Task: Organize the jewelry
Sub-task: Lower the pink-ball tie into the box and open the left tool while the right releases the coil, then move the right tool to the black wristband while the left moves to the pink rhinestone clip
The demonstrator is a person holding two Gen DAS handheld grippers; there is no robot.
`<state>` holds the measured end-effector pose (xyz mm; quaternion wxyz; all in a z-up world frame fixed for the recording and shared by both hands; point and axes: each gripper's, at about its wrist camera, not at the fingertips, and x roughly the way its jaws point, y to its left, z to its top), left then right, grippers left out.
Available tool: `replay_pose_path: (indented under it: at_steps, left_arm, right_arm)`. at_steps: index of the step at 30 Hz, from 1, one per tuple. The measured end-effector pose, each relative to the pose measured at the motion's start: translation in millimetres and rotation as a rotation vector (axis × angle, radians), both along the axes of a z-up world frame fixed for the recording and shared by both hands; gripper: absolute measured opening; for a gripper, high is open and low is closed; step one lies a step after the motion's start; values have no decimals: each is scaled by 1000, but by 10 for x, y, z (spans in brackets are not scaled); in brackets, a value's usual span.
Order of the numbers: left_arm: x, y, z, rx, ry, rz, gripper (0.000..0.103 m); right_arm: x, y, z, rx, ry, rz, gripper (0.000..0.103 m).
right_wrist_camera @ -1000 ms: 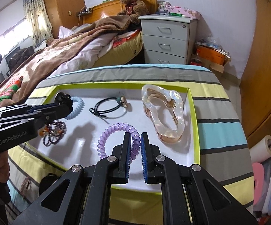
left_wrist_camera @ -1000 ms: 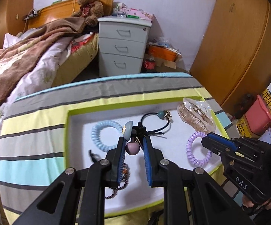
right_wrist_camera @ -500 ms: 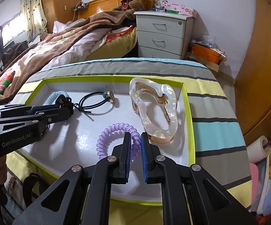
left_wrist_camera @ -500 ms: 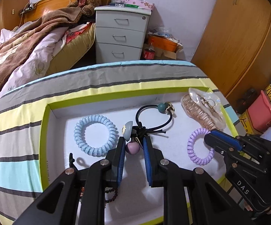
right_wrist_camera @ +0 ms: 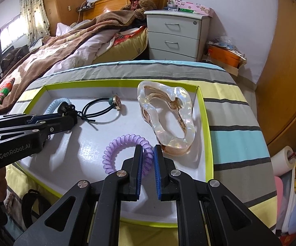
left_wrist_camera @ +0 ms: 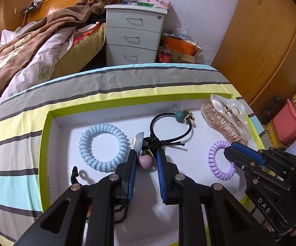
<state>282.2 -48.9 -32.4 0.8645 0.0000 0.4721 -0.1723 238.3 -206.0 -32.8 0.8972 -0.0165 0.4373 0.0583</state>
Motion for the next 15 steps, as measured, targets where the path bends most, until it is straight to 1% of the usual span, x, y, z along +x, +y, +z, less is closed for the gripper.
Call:
replay_pose_path:
  at_steps: [3,6,11,13,15]
  left_arm:
    - [2,16,4,-6,5,7,22]
    - [3,15,8,-4,6,9,26]
    - [-12,28,33,-7,-4,14,34]
    - [-32,26,54,-7,-10,16,41]
    - [-55,34,86,-9,-18,19,43]
  right_arm:
    - [-5,-7,20,11,-5,-2,11]
    - [-12,-18,27,20,-8,-7,12]
    - [-54,-45,55,37,-18,-11,16]
    - [-68,-50,71,42,-21,-14,18]
    - [-85,-50,84,44,-26,-19,21]
